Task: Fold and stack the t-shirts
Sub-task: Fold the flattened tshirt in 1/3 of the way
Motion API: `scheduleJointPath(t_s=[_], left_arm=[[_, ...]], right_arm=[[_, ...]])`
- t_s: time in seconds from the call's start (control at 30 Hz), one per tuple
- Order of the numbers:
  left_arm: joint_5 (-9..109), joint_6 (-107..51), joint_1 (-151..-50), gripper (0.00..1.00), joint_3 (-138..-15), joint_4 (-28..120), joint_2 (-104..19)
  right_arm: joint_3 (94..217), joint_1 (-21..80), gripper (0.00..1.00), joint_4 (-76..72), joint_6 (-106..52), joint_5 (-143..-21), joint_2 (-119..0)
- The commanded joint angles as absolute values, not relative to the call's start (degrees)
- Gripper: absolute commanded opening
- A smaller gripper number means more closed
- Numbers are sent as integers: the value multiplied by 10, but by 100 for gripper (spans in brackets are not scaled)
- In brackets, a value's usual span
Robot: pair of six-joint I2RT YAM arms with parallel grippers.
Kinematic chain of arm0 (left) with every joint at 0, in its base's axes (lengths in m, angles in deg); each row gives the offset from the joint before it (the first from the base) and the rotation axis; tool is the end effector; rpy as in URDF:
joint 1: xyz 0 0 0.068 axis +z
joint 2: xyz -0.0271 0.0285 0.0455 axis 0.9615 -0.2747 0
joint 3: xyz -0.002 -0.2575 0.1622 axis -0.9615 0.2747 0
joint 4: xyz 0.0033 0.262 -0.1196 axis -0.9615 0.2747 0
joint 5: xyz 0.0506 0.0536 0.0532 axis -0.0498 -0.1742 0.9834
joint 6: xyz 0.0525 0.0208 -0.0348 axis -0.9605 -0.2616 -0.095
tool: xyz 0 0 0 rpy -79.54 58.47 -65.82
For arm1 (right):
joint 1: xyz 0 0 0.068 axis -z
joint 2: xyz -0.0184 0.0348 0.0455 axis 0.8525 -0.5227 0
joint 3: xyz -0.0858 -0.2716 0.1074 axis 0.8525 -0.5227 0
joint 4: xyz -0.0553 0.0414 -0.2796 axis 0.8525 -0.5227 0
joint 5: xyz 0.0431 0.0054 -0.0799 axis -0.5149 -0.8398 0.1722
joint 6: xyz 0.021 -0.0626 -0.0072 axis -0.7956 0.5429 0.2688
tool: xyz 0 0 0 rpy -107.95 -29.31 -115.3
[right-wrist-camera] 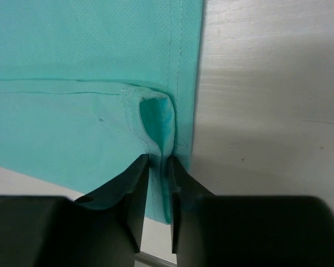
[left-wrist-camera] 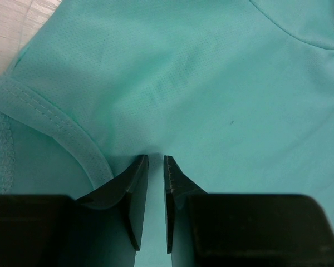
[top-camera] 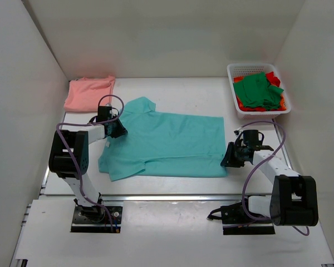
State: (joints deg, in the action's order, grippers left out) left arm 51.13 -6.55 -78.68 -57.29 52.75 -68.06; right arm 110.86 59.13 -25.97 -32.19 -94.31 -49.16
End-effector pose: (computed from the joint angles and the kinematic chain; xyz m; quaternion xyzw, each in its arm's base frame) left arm 0.3777 -0.0373 0.1387 -0.2164 0.9218 -0.1599 0.2791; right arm 0.2237 0.0156 0.1548 0.0664 0.9582 0.1913 0.2020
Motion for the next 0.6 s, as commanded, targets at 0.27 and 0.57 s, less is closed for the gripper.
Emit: scheduleJointPath(t_s=[0.27,0.57], left_arm=[[527,-66,-785,28,-556,540,-661],[526,-66,-781,29,-553,540,-662]], right_arm=[[1144,557,6,-321,-338,-963,-500],[1155,572,0,-380,-383,-958,-512]])
